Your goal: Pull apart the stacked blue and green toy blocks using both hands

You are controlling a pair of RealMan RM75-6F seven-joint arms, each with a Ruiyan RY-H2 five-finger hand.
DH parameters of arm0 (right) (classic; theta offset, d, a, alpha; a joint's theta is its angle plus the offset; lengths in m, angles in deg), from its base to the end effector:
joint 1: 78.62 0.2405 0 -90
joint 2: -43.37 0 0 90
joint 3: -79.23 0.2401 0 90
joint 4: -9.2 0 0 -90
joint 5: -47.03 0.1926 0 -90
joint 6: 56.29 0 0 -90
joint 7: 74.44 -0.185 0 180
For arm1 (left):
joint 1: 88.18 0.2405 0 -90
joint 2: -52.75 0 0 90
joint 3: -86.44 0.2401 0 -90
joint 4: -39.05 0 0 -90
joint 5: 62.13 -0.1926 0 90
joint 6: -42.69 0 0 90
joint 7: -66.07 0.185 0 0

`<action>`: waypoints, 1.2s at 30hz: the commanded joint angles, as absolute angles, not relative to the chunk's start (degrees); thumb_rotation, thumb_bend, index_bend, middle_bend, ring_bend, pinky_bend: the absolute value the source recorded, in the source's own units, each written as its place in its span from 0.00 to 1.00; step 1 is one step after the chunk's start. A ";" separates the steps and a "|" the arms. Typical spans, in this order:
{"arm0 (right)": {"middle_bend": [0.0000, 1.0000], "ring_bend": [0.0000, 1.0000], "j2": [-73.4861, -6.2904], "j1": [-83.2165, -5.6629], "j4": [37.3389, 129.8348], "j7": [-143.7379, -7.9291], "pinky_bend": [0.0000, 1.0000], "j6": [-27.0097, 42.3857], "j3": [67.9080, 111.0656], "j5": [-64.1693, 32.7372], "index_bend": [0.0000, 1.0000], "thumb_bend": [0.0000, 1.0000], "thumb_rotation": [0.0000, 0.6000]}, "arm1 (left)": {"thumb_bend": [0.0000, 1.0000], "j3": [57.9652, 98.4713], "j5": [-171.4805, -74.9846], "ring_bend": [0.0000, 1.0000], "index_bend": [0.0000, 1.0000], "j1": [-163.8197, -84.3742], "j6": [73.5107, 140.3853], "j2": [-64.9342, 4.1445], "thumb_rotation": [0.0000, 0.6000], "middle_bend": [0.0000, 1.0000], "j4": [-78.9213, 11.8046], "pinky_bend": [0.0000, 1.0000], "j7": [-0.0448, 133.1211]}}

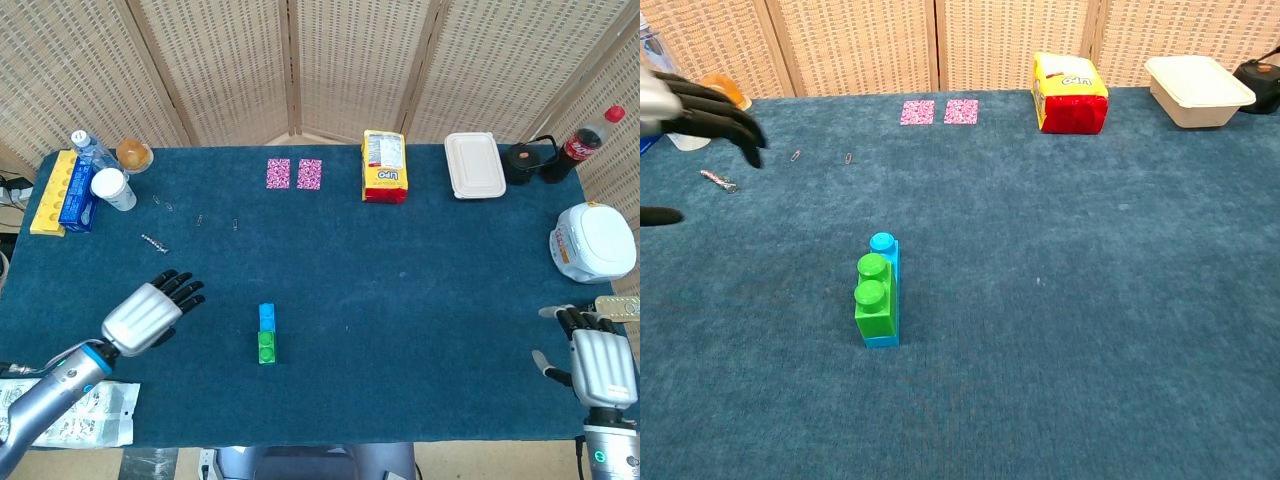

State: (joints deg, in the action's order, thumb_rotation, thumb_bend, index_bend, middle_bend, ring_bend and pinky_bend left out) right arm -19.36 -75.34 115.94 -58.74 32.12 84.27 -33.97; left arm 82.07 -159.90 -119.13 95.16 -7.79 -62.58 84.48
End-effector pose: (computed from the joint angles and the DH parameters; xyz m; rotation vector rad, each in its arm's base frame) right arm -0.2584 -0.2145 0.1763 1.2864 -0.8693 0.8520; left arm -0.1521 0.2864 0.0723 -2.2246 -0.4368 -0.7473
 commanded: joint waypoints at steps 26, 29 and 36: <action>0.36 0.40 -17.14 -77.66 117.08 -59.42 0.27 33.94 84.50 -32.92 0.35 0.26 1.00 | 0.32 81.72 -157.31 0.17 0.28 -135.22 84.65 -33.13 1.00 0.22 -41.58 0.19 89.19; 0.36 0.40 -17.06 -77.71 117.06 -59.49 0.27 33.82 84.60 -32.62 0.35 0.26 1.00 | 0.32 82.45 -157.39 0.17 0.28 -135.37 85.45 -34.22 1.00 0.22 -39.90 0.19 87.86; 0.36 0.40 -16.95 -77.72 117.34 -59.34 0.27 33.56 84.63 -32.54 0.35 0.26 1.00 | 0.32 83.71 -157.73 0.17 0.35 -135.72 87.15 -36.08 1.00 0.22 -36.82 0.19 85.49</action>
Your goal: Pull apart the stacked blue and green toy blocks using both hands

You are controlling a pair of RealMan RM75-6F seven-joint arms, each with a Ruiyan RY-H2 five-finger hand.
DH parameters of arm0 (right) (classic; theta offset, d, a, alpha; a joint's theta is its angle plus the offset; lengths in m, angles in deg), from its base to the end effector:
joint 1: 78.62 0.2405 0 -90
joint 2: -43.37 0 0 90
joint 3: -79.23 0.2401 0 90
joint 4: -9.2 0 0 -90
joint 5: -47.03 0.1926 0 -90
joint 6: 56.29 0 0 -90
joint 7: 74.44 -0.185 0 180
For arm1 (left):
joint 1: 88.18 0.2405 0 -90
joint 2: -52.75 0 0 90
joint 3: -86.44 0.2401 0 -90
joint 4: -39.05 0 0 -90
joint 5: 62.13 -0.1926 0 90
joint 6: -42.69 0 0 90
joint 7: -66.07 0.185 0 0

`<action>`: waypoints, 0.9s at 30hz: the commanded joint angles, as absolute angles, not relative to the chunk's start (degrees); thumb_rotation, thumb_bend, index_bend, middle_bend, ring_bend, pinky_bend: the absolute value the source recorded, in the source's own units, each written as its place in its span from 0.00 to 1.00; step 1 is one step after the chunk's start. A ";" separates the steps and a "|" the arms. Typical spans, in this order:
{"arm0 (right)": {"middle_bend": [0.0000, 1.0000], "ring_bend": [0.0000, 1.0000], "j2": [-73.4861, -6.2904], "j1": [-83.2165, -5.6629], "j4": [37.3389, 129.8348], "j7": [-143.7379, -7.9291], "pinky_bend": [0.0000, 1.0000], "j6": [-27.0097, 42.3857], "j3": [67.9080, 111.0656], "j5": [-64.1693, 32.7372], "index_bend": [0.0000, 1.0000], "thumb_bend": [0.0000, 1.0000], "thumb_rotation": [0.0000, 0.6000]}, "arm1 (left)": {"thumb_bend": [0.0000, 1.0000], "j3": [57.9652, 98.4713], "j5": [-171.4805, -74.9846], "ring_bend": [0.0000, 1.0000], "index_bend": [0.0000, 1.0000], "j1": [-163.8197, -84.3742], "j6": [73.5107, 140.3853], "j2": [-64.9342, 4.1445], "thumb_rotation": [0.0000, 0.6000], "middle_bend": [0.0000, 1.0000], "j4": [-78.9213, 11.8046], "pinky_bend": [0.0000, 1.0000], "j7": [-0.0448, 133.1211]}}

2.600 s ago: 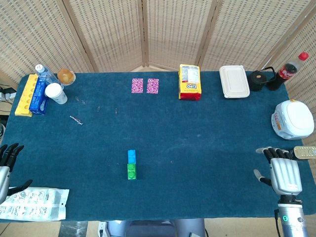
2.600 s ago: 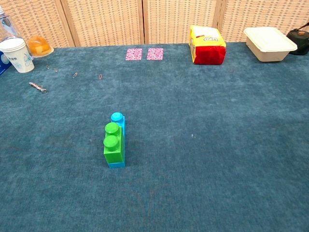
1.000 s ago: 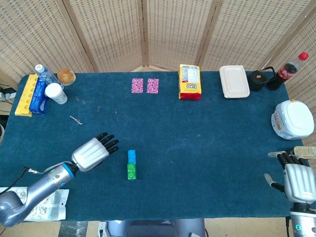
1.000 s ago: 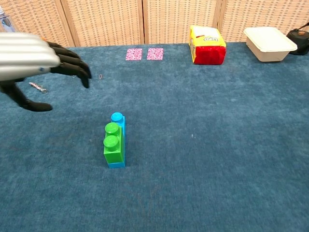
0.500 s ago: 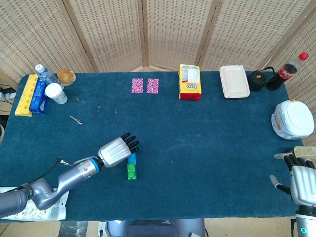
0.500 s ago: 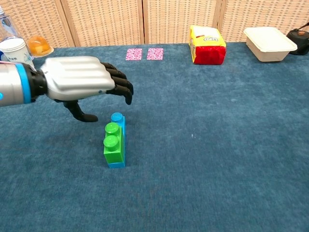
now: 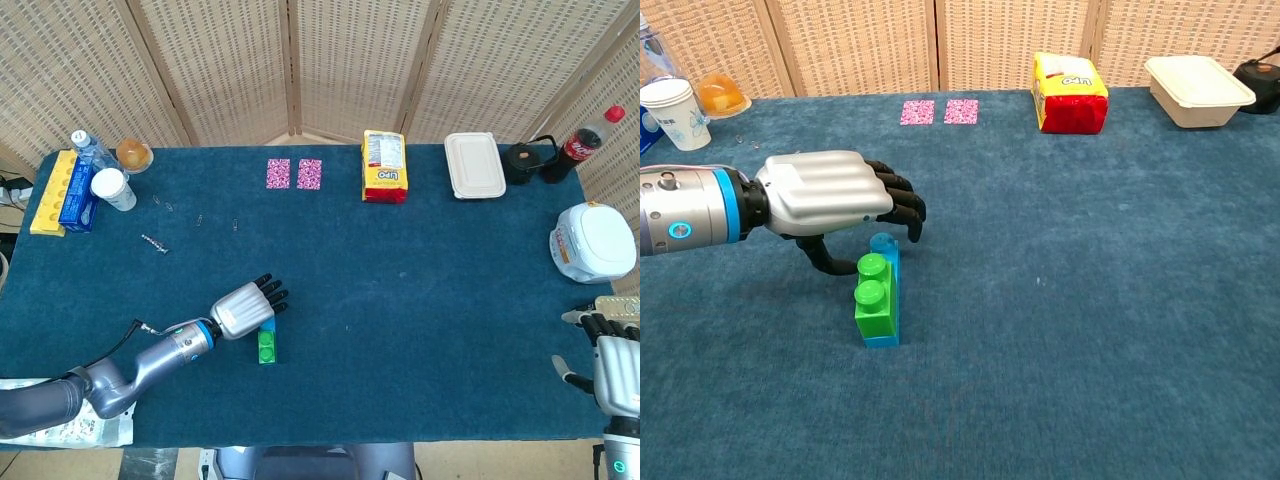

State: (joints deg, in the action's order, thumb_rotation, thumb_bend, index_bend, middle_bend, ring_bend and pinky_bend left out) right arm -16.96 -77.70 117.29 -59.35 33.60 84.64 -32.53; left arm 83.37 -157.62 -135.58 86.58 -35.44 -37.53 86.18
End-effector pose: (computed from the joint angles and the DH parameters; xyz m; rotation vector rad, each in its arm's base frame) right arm -0.2680 -0.2037 0.1927 1.2282 -0.8754 0.8150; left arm -0.1058 0.3287 -0.0623 -2.4254 -0.2340 -0.7354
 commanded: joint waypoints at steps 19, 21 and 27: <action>0.36 0.40 -16.33 -78.38 117.73 -59.63 0.27 33.95 84.92 -31.85 0.35 0.26 1.00 | 0.31 86.44 -158.65 0.17 0.52 -137.29 89.53 -40.80 1.00 0.29 -30.99 0.19 83.11; 0.36 0.40 -16.28 -78.41 117.79 -59.82 0.27 34.02 84.99 -31.90 0.35 0.26 1.00 | 0.31 86.62 -158.61 0.17 0.54 -137.38 89.66 -40.90 1.00 0.31 -30.90 0.20 82.90; 0.36 0.40 -16.06 -78.62 117.97 -60.11 0.27 34.24 85.11 -31.82 0.35 0.26 1.00 | 0.31 87.22 -158.66 0.29 0.66 -137.73 90.14 -41.07 1.00 0.44 -30.72 0.30 81.69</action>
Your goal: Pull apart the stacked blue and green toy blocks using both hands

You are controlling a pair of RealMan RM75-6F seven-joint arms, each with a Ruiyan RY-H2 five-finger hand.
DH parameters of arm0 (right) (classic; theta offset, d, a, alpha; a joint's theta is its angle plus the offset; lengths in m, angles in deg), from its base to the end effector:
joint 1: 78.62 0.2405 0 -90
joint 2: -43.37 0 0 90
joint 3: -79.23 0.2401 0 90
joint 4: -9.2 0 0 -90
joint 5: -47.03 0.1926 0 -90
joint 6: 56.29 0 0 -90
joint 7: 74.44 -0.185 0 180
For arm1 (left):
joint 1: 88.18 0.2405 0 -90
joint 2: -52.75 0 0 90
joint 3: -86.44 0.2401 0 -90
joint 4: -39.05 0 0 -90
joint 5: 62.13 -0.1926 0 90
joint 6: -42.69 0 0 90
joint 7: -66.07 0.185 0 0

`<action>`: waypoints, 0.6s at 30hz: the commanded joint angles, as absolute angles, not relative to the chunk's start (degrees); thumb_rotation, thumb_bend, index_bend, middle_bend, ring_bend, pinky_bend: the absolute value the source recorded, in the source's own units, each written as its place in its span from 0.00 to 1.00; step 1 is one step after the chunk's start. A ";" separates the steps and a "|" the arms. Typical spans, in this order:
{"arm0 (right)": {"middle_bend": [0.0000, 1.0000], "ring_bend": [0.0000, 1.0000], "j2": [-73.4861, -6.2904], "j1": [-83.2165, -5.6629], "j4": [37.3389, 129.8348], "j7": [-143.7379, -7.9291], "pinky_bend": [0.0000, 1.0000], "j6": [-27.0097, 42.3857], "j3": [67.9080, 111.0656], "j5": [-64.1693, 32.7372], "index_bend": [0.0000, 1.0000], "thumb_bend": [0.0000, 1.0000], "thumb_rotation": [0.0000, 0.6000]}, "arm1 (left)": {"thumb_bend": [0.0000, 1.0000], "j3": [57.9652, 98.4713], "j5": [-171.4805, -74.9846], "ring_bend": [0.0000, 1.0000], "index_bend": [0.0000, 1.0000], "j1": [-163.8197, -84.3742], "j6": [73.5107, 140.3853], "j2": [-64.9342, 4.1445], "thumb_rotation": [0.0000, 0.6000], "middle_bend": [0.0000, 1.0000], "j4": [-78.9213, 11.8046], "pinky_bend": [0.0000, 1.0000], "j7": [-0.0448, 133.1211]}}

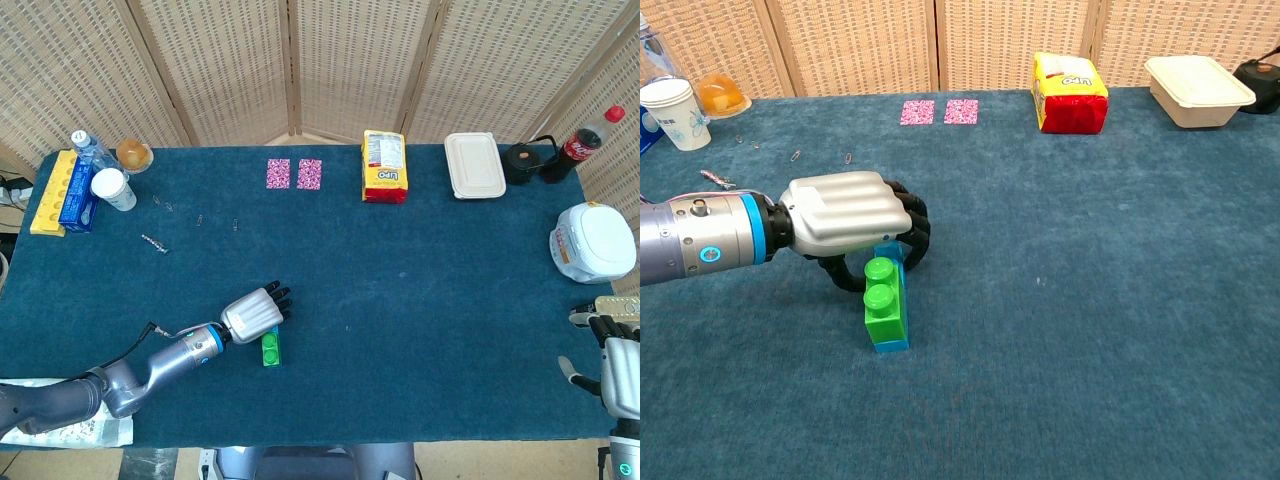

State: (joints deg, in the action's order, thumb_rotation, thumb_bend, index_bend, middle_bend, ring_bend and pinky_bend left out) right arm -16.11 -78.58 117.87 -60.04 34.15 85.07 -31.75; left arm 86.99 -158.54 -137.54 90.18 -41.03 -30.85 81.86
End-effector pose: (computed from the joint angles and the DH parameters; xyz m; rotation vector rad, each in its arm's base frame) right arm -0.2713 -0.2003 0.1995 1.1979 -0.8826 0.8100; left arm -0.1040 0.3247 -0.0857 -2.4486 -0.2410 -0.7788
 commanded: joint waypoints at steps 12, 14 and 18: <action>0.36 0.41 -15.72 -78.31 118.54 -60.88 0.28 33.60 85.20 -32.41 0.35 0.26 1.00 | 0.33 84.21 -155.98 0.38 0.69 -137.80 93.52 -35.90 1.00 0.54 -35.49 0.37 77.16; 0.37 0.41 -15.90 -77.72 118.69 -61.10 0.28 32.60 85.22 -32.53 0.35 0.26 1.00 | 0.33 83.26 -154.75 0.39 0.69 -137.98 93.32 -34.10 1.00 0.55 -37.23 0.38 76.49; 0.37 0.41 -16.27 -76.18 118.91 -62.59 0.29 30.20 85.63 -32.58 0.35 0.26 1.00 | 0.33 81.23 -152.04 0.42 0.72 -138.35 92.71 -30.66 1.00 0.57 -40.83 0.39 75.82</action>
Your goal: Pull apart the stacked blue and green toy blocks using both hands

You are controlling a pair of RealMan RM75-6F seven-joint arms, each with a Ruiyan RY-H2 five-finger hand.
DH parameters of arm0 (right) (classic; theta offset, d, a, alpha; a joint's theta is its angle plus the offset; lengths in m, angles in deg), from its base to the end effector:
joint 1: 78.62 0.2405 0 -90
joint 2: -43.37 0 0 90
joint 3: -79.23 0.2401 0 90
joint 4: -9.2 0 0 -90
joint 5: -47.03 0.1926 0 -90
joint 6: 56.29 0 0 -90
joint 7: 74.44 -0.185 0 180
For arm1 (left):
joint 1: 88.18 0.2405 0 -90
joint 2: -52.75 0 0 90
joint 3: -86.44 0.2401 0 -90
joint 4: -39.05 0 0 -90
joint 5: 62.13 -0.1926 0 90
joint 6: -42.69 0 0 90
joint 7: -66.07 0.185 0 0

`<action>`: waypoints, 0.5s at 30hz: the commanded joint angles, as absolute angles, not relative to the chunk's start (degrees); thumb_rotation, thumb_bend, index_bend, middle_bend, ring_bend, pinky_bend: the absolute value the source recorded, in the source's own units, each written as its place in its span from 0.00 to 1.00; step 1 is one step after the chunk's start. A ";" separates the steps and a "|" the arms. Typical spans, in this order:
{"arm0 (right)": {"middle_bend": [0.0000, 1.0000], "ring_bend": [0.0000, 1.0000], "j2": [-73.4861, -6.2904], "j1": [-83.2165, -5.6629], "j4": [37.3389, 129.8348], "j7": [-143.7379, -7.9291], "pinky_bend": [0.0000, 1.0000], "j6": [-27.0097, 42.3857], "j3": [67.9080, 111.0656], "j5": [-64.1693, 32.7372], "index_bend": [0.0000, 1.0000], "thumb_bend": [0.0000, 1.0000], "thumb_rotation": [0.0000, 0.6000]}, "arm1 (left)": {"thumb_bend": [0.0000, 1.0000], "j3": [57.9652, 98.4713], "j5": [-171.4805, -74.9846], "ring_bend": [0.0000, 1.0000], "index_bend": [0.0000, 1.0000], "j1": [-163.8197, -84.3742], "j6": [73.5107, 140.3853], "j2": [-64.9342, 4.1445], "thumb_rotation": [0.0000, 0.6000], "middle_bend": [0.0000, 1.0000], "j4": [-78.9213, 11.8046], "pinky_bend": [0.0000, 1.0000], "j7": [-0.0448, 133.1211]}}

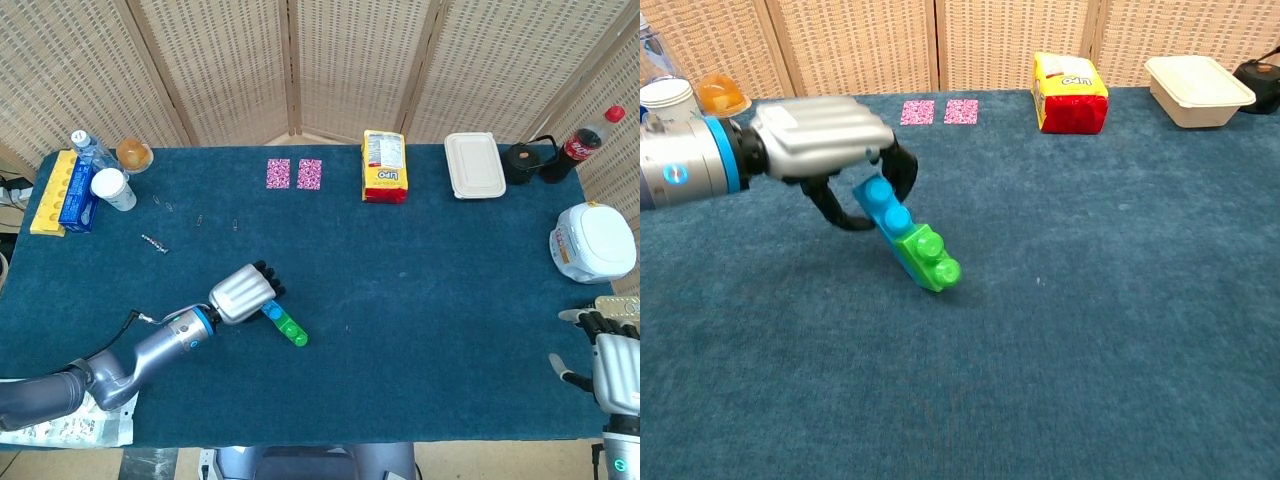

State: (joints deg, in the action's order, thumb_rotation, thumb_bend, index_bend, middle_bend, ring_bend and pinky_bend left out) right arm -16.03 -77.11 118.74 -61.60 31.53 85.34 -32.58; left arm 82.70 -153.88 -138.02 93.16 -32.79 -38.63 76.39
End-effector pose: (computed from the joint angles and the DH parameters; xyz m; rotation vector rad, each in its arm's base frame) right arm -0.2618 -0.2090 0.1908 1.2396 -0.9196 0.8565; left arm -0.0850 0.3522 -0.0293 -2.3043 -0.4113 -0.9315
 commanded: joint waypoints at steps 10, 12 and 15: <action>0.37 0.41 -18.33 -70.05 117.53 -70.68 0.31 20.00 87.32 -30.67 0.35 0.26 1.00 | 0.34 77.09 -143.21 0.47 0.76 -139.75 88.90 -25.79 1.00 0.61 -48.14 0.45 77.07; 0.37 0.41 -18.92 -69.26 117.10 -71.71 0.31 18.85 87.44 -30.48 0.35 0.26 1.00 | 0.34 76.49 -141.36 0.47 0.76 -140.06 88.26 -25.22 1.00 0.61 -49.37 0.46 77.72; 0.37 0.41 -19.45 -68.34 116.66 -72.64 0.31 17.87 87.64 -30.68 0.35 0.26 1.00 | 0.34 75.79 -139.45 0.47 0.76 -140.32 88.13 -24.53 1.00 0.61 -50.57 0.47 78.60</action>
